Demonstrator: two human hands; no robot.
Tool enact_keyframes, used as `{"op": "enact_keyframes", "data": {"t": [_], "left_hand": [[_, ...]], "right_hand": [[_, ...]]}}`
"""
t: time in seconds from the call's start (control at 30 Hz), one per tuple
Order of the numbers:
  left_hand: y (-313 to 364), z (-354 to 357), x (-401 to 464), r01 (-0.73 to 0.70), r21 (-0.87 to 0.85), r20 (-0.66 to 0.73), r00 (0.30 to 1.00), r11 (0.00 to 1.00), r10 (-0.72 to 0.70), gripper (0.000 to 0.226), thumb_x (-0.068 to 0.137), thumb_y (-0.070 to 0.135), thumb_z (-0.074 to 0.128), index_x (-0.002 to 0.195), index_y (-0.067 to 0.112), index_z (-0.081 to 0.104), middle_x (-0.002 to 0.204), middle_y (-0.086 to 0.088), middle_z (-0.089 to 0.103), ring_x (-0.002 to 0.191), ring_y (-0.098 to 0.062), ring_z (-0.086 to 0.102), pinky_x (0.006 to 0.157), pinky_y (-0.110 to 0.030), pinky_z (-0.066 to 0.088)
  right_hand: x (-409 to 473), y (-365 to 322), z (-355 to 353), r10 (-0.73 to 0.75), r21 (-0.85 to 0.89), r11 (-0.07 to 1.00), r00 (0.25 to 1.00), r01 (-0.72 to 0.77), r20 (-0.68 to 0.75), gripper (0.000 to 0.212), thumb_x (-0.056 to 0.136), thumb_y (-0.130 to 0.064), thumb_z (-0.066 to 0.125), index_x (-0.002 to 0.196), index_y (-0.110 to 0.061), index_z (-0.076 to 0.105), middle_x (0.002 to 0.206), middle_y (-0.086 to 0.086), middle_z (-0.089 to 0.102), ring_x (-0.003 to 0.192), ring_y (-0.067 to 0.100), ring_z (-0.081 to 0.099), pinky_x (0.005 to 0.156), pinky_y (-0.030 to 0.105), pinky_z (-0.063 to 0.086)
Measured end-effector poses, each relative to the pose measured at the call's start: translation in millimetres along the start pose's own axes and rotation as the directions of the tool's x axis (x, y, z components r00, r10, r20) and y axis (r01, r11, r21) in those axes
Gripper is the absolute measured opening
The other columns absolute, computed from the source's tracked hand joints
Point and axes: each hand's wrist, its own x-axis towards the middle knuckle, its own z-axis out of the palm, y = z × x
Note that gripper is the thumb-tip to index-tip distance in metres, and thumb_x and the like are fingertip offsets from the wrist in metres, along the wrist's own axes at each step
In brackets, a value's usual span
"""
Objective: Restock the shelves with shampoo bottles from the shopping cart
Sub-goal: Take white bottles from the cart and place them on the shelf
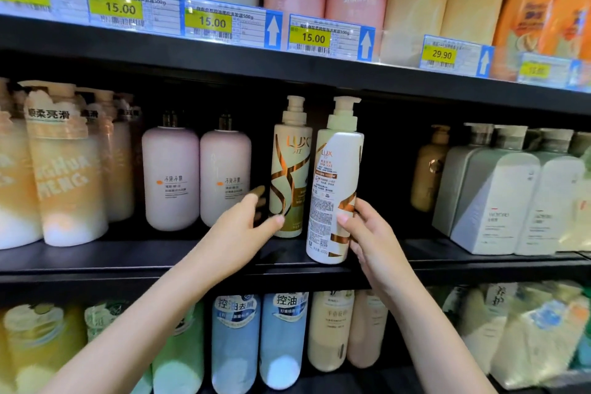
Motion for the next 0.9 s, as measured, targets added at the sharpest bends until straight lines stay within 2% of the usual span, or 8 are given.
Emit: {"op": "enact_keyframes", "data": {"t": [0.1, 0.17, 0.27, 0.4, 0.6, 0.73, 0.83, 0.9], "left_hand": [[-10, -10, -36, -0.027, 0.368, -0.017, 0.999, 0.93, 0.036, 0.056, 0.08, 0.065, 0.049, 0.128, 0.035, 0.053, 0.126, 0.016, 0.06, 0.118, -0.008, 0.054, 0.098, -0.033, 0.045], [-13, -15, -43, 0.013, 0.458, -0.025, 1.0, 0.889, -0.001, 0.065, 0.072, 0.076, 0.039, 0.12, 0.037, 0.06, 0.122, 0.02, 0.061, 0.116, -0.006, 0.054, 0.095, -0.031, 0.046], [-14, -15, -43, 0.045, 0.433, -0.026, 0.999, 0.9, -0.037, 0.066, 0.07, 0.08, 0.04, 0.118, 0.039, 0.061, 0.125, 0.025, 0.058, 0.118, -0.003, 0.051, 0.096, -0.029, 0.044], [-13, -14, -43, 0.065, 0.424, -0.018, 0.998, 0.903, -0.064, 0.05, 0.082, 0.066, 0.049, 0.125, 0.04, 0.055, 0.135, 0.026, 0.05, 0.125, -0.004, 0.046, 0.098, -0.027, 0.038], [-13, -13, -44, 0.06, 0.45, 0.011, 0.997, 0.891, -0.073, 0.054, 0.084, 0.067, 0.042, 0.132, 0.042, 0.048, 0.142, 0.027, 0.041, 0.132, -0.009, 0.041, 0.105, -0.032, 0.037], [-12, -13, -45, 0.049, 0.459, 0.006, 0.998, 0.887, -0.058, 0.049, 0.088, 0.062, 0.044, 0.132, 0.042, 0.048, 0.142, 0.026, 0.041, 0.131, -0.009, 0.042, 0.103, -0.031, 0.036], [-11, -13, -46, 0.038, 0.46, 0.005, 0.999, 0.887, -0.045, 0.049, 0.088, 0.06, 0.043, 0.132, 0.041, 0.047, 0.142, 0.026, 0.042, 0.131, -0.009, 0.042, 0.102, -0.03, 0.036], [-10, -13, -47, 0.036, 0.467, 0.007, 0.999, 0.883, -0.045, 0.049, 0.088, 0.06, 0.042, 0.133, 0.041, 0.047, 0.142, 0.026, 0.041, 0.13, -0.008, 0.042, 0.101, -0.029, 0.036]], "right_hand": [[-1, -2, 3, -0.014, -0.097, 0.995, 1.0, 0.013, -0.007, 0.051, 0.079, -0.029, 0.071, 0.127, -0.018, 0.055, 0.116, -0.004, 0.069, 0.107, 0.009, 0.065, 0.094, 0.031, 0.053], [0, -3, 11, -0.026, -0.187, 0.982, 0.999, 0.018, -0.042, 0.048, 0.075, -0.03, 0.075, 0.119, -0.022, 0.059, 0.109, -0.006, 0.07, 0.101, 0.008, 0.066, 0.085, 0.026, 0.054], [3, -7, 21, -0.043, -0.302, 0.953, 0.998, 0.03, -0.037, 0.05, 0.074, -0.034, 0.079, 0.117, -0.024, 0.057, 0.107, -0.011, 0.066, 0.097, 0.002, 0.063, 0.08, 0.021, 0.052], [1, -6, 17, -0.004, -0.228, 0.973, 0.997, 0.023, 0.082, 0.041, 0.086, -0.026, 0.068, 0.125, -0.022, 0.054, 0.118, -0.008, 0.067, 0.106, 0.001, 0.063, 0.091, 0.024, 0.052], [1, -5, 36, -0.112, -0.387, 0.92, 0.989, 0.067, -0.095, 0.058, 0.067, -0.034, 0.083, 0.113, -0.024, 0.049, 0.101, -0.013, 0.065, 0.086, -0.007, 0.063, 0.07, 0.011, 0.052], [2, -3, 42, -0.092, -0.402, 0.914, 0.994, 0.059, -0.063, 0.063, 0.071, -0.046, 0.076, 0.122, -0.027, 0.045, 0.108, -0.016, 0.062, 0.096, -0.004, 0.061, 0.085, 0.022, 0.053], [1, -2, 33, -0.06, -0.346, 0.936, 0.998, 0.058, 0.005, 0.056, 0.078, -0.032, 0.075, 0.127, -0.026, 0.048, 0.116, -0.012, 0.063, 0.106, 0.004, 0.062, 0.092, 0.033, 0.054], [1, -1, 31, -0.083, -0.375, 0.924, 0.997, 0.079, 0.006, 0.055, 0.076, -0.027, 0.078, 0.123, -0.028, 0.049, 0.114, -0.012, 0.064, 0.103, 0.005, 0.063, 0.089, 0.031, 0.055]]}}
